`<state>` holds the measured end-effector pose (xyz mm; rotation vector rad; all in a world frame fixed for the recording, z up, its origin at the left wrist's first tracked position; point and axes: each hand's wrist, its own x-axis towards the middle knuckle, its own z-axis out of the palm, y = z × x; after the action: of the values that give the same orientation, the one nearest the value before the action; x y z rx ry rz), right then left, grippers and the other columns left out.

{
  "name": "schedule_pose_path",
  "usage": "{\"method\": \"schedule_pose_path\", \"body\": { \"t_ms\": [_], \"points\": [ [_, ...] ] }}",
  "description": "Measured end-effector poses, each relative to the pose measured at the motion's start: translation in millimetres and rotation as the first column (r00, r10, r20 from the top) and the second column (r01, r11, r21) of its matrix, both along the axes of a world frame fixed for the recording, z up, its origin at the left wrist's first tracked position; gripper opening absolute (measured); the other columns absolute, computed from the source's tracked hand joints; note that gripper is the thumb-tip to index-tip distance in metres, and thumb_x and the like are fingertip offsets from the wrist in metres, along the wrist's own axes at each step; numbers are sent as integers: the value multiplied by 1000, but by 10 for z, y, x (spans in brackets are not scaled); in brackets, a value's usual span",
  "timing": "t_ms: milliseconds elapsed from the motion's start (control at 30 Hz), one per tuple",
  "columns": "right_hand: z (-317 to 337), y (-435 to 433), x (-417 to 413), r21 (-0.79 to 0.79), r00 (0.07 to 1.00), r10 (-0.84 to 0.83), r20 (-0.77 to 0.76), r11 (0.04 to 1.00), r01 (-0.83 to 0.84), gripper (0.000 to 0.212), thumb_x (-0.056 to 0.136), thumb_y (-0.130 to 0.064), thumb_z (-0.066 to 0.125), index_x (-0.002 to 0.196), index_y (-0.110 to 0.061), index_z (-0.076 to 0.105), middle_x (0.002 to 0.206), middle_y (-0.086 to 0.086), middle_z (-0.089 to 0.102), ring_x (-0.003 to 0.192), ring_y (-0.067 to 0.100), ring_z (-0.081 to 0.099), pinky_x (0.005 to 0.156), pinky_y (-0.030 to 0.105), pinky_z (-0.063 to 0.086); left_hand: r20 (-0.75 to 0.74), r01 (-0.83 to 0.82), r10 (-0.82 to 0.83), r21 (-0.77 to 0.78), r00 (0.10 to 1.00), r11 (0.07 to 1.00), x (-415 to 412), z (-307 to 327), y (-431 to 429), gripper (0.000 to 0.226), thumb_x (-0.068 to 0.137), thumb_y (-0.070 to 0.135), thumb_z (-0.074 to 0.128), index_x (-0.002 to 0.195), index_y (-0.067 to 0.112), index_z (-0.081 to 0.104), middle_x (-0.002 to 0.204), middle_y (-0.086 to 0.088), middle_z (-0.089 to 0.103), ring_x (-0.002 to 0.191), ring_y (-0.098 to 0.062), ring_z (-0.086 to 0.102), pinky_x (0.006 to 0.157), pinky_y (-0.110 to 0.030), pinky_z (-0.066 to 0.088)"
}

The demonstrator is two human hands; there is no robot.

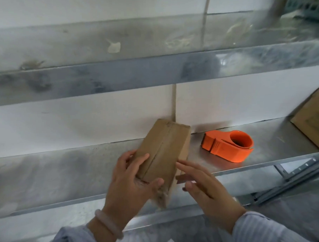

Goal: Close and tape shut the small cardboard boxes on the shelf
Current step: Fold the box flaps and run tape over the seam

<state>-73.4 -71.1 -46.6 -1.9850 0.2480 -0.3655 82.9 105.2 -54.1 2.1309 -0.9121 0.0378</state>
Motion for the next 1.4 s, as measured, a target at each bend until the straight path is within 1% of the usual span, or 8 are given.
{"method": "schedule_pose_path", "body": {
  "t_ms": [200,300,500,733,833,967,1200,1400],
  "points": [
    [338,-346,432,-392,974,-228,5,895,212,46,98,-33,51,143,-39,42,147,-22,33,136,-3,30,116,33,31,-14,116,-116,278,993,953,135,291,108,72,66,80,42,133,54,48,154,17,15,142,-7,8,119,-44,24],
    [471,-564,659,-437,956,-177,-235,897,59,59,99,-41,48,152,-39,23,161,-20,8,145,7,18,120,36,21,-43,149,-143,301,989,942,179,381,154,68,68,78,37,133,59,42,160,20,-3,147,-7,-5,122,-43,13],
    [340,-519,498,-509,935,-171,-312,861,-12,66,95,-53,50,153,-40,20,145,-23,28,131,0,34,108,14,21,-102,-264,267,45,958,964,139,175,311,61,75,63,66,130,41,51,129,9,40,116,-13,48,100,-42,49],
    [345,-441,296,-411,936,-285,-206,893,181,33,92,-44,57,123,-37,51,115,-14,52,90,-2,54,73,12,44,-329,-104,105,21,939,994,245,114,218,73,84,49,66,148,37,32,128,16,43,117,-3,48,91,-25,53],
    [370,-612,358,-362,930,-357,-87,881,304,32,92,-32,61,123,-35,55,116,-11,54,98,6,53,93,27,46,-407,-32,17,-30,913,999,447,221,196,48,94,25,62,137,39,46,120,25,52,111,-1,58,86,-13,51],
    [410,-765,496,-84,899,-204,-388,979,186,39,97,-34,56,135,-44,47,129,-13,50,114,9,49,101,28,39,-262,5,-2,10,965,1000,543,214,83,39,96,18,60,130,36,54,115,26,57,102,14,57,87,-4,43],
    [212,-655,401,22,859,-377,-346,912,410,18,93,-39,62,107,-29,65,95,-8,69,90,13,65,86,40,55,-152,-224,199,-176,968,959,137,185,-8,14,88,34,64,96,37,53,77,6,55,68,-7,54,63,-17,45],
    [123,-183,256,140,822,-509,-254,822,552,15,87,-34,71,93,-25,60,91,-3,68,81,12,63,68,28,50,-398,153,-197,-140,896,978,-424,-53,-79,88,70,82,59,142,49,21,151,25,16,134,12,28,99,-16,45]
  ]
}}
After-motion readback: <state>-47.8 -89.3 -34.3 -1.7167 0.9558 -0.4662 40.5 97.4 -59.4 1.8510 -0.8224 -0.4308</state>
